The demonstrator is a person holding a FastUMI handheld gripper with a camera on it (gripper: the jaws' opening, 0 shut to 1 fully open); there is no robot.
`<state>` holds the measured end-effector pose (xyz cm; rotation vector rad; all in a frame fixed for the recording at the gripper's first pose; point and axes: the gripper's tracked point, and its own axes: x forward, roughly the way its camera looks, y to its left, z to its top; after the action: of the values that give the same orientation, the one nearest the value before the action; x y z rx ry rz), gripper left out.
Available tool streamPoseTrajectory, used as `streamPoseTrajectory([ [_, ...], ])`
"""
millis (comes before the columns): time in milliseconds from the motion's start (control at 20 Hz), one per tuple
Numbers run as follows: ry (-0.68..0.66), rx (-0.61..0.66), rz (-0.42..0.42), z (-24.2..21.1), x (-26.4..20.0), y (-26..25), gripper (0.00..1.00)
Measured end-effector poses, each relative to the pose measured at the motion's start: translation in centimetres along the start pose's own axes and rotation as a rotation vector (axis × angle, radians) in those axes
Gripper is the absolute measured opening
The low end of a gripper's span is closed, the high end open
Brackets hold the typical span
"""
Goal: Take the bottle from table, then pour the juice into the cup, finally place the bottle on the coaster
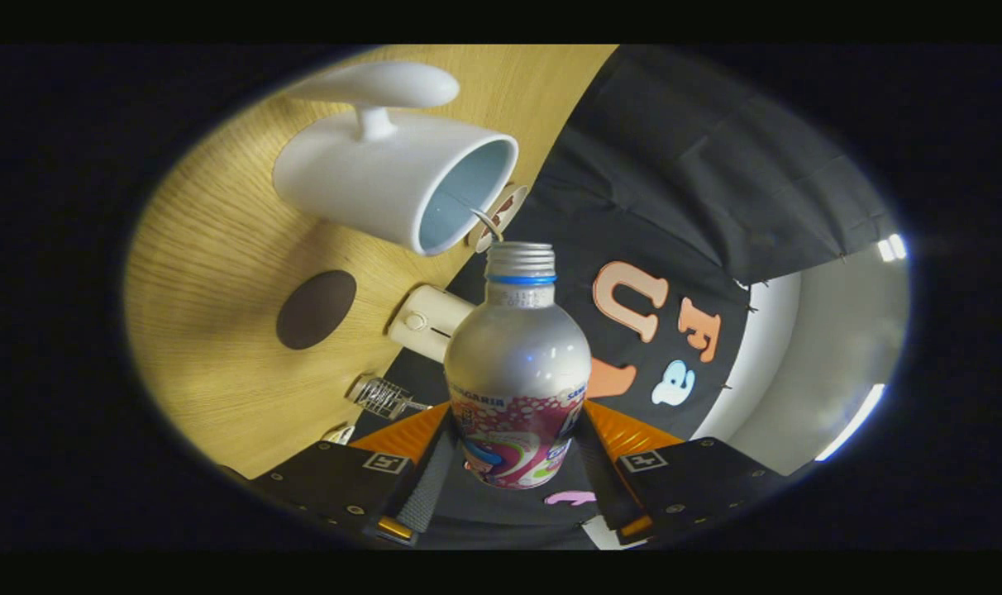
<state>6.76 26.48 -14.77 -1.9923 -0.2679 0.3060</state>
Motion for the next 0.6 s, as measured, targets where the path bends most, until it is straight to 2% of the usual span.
streamPoseTrajectory([
  [600,-0.016,-0.037,-0.029,0.2,0.15,-0.69,0.77],
])
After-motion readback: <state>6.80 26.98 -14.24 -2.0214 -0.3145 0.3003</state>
